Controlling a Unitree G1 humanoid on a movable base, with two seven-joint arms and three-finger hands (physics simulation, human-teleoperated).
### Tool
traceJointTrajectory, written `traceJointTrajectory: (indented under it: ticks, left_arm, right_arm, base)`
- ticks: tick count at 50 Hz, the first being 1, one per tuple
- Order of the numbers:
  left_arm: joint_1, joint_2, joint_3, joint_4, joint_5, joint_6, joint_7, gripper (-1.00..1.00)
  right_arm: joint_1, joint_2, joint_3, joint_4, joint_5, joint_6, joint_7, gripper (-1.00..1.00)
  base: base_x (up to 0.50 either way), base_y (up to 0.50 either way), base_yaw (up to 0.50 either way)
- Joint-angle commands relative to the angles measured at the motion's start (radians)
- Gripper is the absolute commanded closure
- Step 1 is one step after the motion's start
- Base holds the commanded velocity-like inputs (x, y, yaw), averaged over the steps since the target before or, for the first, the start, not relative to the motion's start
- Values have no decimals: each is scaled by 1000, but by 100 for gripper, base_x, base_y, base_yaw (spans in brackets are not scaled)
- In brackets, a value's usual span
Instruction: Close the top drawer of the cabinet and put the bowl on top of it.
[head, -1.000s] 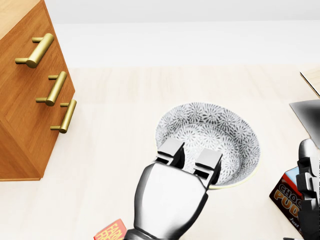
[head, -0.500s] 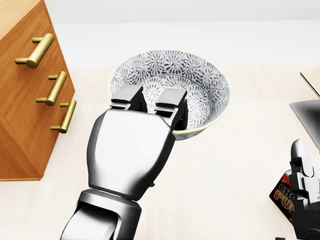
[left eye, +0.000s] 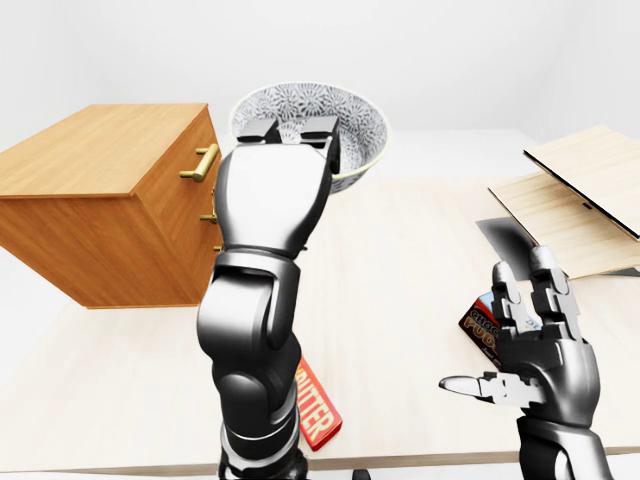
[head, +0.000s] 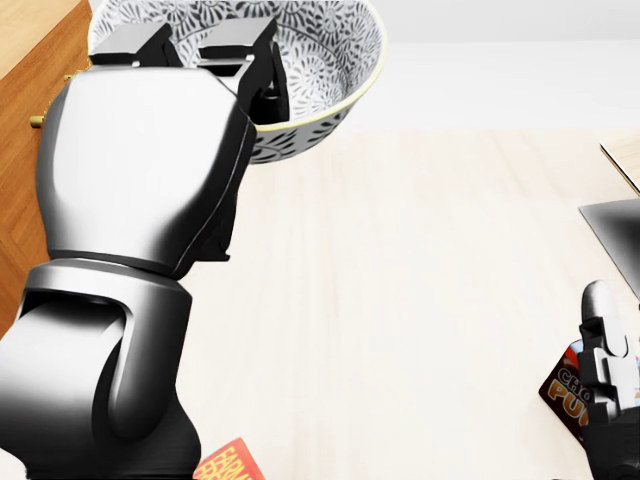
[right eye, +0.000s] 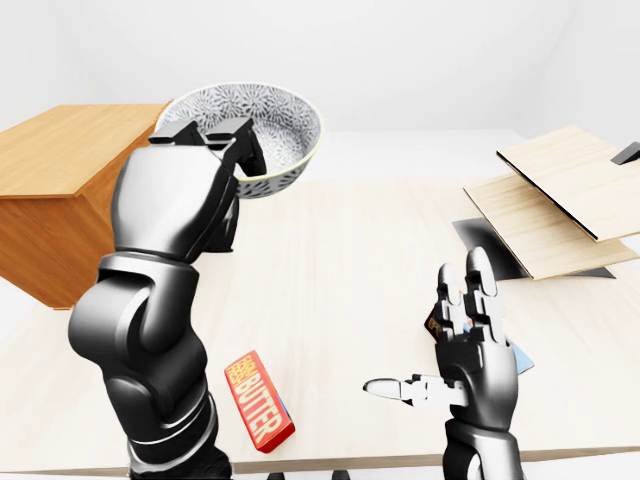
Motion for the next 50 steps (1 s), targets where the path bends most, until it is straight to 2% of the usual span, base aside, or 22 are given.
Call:
traceJointTrajectory:
  ticks: [1, 7, 9, 17, 20, 30, 37, 38, 42, 50]
  left_arm:
    - [-205, 116, 127, 25, -41, 0, 0, 100]
    - [-282, 225, 185, 94, -111, 0, 0, 100]
    - [-294, 249, 190, 106, -126, 0, 0, 100]
    - [-347, 342, 225, 161, -197, 0, 0, 100]
    - [-392, 403, 260, 213, -253, 0, 0, 100]
    - [-406, 521, 298, 314, -429, 0, 6, 100]
    - [-377, 568, 319, 356, -555, 0, 117, 100]
    - [-380, 584, 332, 393, -587, 0, 161, 100]
    - [-387, 632, 340, 449, -661, 0, 226, 100]
    - [-376, 711, 367, 492, -786, 0, 296, 100]
  right_arm:
    - [7, 1, 7, 3, -5, -11, 2, -100]
    - [6, -1, 24, 13, -19, -19, -3, -100]
    - [17, -1, 31, 10, -22, -30, -3, -100]
    - [17, -9, 35, 10, -19, -28, -10, -100]
    - [18, -10, 39, 12, -22, -32, -13, -100]
    - [14, -12, 33, 10, -16, -25, -16, -100]
    - [8, -16, 43, 20, -26, -29, -24, -100]
    - [12, -16, 42, 17, -23, -29, -22, -100]
    - [12, -17, 43, 16, -23, -29, -23, -100]
    - [7, -20, 55, 23, -34, -29, -33, -100]
  base:
    - [0, 0, 0]
    - [0, 0, 0]
    - [0, 0, 0]
    - [0, 0, 0]
    - [0, 0, 0]
    - [0, 0, 0]
    - [0, 0, 0]
    - [0, 0, 0]
    - [0, 0, 0]
    - [0, 0, 0]
